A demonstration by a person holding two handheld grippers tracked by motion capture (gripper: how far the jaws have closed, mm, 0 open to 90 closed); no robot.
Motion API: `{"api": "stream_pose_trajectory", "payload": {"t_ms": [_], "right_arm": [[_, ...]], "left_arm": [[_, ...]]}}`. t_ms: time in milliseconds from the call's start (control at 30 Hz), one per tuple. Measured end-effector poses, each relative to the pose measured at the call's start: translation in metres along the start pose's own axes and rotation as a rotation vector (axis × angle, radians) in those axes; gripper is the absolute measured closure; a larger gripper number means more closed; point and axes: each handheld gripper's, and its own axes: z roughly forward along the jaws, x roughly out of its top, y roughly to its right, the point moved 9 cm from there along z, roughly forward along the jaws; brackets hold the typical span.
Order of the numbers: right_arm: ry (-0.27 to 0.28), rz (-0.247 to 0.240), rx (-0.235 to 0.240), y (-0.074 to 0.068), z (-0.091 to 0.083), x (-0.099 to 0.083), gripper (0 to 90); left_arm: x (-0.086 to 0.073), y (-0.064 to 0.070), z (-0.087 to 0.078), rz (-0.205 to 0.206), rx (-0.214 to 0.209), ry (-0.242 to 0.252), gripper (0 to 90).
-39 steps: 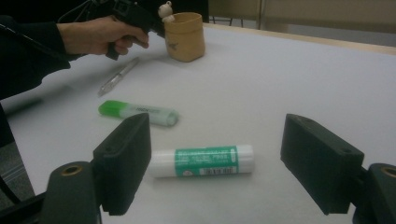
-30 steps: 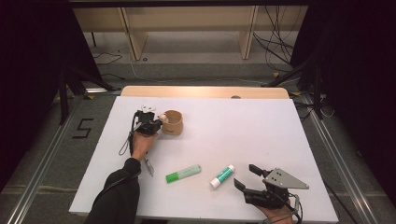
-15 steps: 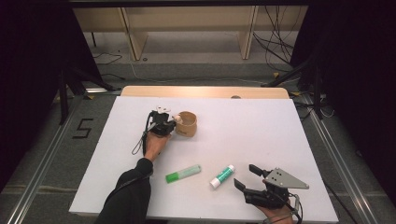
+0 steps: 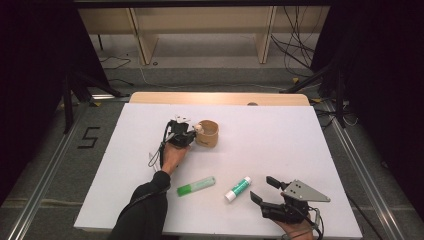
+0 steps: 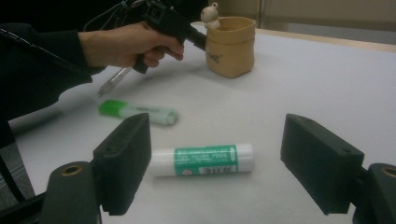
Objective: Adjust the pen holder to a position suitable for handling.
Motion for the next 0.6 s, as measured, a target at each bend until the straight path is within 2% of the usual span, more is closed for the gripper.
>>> {"api": "stream_pose_trajectory", "payload": {"t_ms": [300, 400, 500, 600], "right_arm": [[0.000, 0.001, 0.000, 0.000, 0.000, 0.000, 25.4], [0.000, 0.000, -0.002, 0.000, -0.001, 0.000, 25.5], [0.002, 0.003, -0.003, 0.001, -0.001, 0.000, 25.5], [0.001, 0.003, -0.006, 0.001, -0.001, 0.000, 25.5]], "left_arm": [[0.000, 0.008, 0.003, 0.005, -0.007, -0.003, 89.6], [-0.002, 0.008, 0.002, 0.008, -0.026, -0.011, 89.5], [-0.002, 0.005, -0.003, 0.012, -0.027, -0.012, 89.1], [-0.002, 0.004, -0.013, 0.037, -0.034, -0.034, 84.3]]}}
